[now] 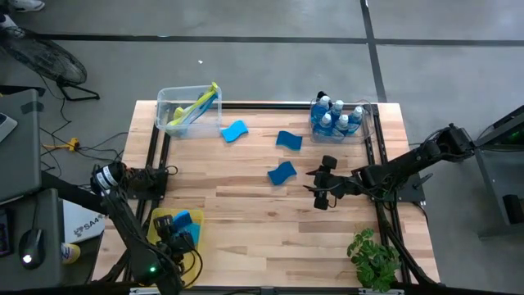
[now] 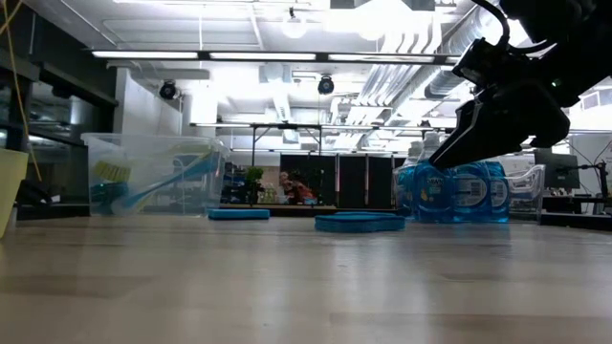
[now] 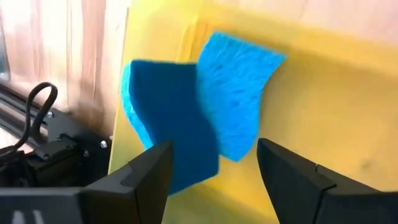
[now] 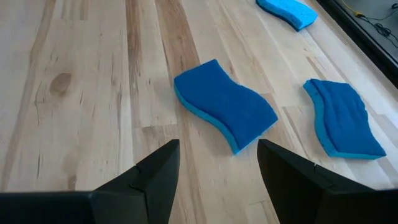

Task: Pick & Place Kitchen Sink Supplies
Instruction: Put the bottom sponge into the yellow bin

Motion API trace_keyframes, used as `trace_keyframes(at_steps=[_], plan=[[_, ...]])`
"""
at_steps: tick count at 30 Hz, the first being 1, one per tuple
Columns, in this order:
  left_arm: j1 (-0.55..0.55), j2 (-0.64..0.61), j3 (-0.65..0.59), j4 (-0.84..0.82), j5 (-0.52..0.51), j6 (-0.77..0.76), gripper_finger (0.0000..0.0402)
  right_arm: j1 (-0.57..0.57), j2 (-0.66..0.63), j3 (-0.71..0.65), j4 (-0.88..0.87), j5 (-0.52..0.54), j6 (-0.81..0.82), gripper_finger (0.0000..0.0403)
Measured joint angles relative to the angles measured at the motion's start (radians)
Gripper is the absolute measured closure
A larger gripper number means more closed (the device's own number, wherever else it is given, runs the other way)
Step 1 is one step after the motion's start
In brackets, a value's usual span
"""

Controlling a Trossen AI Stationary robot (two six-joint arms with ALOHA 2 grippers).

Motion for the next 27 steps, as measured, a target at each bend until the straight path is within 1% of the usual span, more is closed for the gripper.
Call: trace_keyframes(at_steps=[4, 7, 11, 13, 16, 18, 21, 23, 27], plan=[[0.0, -0.001, 0.075, -0.006, -0.049, -0.063, 0.0183, 0.0, 0.0, 0.0, 0.0, 0.0, 0.0, 0.0194], [0.0, -0.001, 0.13, -0.005, -0.134, -0.165, 0.019, 0.0, 0.0, 0.0, 0.0, 0.008, -0.008, 0.0194], [0.0, -0.001, 0.185, -0.006, -0.347, -0.31, 0.0196, 0.0, 0.0, 0.0, 0.016, 0.042, -0.069, 0.0194], [0.0, -0.002, 0.194, -0.006, -0.467, -0.35, 0.0197, -0.007, 0.0, 0.0, 0.043, 0.032, -0.135, 0.0194], [0.004, -0.002, 0.194, -0.02, -0.632, -0.386, 0.0198, -0.035, 0.0, 0.0, 0.072, -0.05, -0.22, 0.0194], [0.02, -0.002, 0.19, -0.029, -0.716, -0.409, 0.0198, -0.064, 0.0, 0.0, 0.081, -0.108, -0.249, 0.0194], [0.061, -0.002, 0.169, -0.03, -0.824, -0.433, 0.0198, -0.109, 0.012, 0.0, 0.083, -0.138, -0.295, 0.0194], [0.102, -0.002, 0.149, -0.013, -0.868, -0.434, 0.0198, -0.136, 0.028, 0.0, 0.086, -0.142, -0.332, 0.0194], [0.198, -0.001, 0.1, 0.045, -0.859, -0.425, 0.0198, -0.182, 0.092, 0.0, 0.126, -0.204, -0.405, 0.0194]])
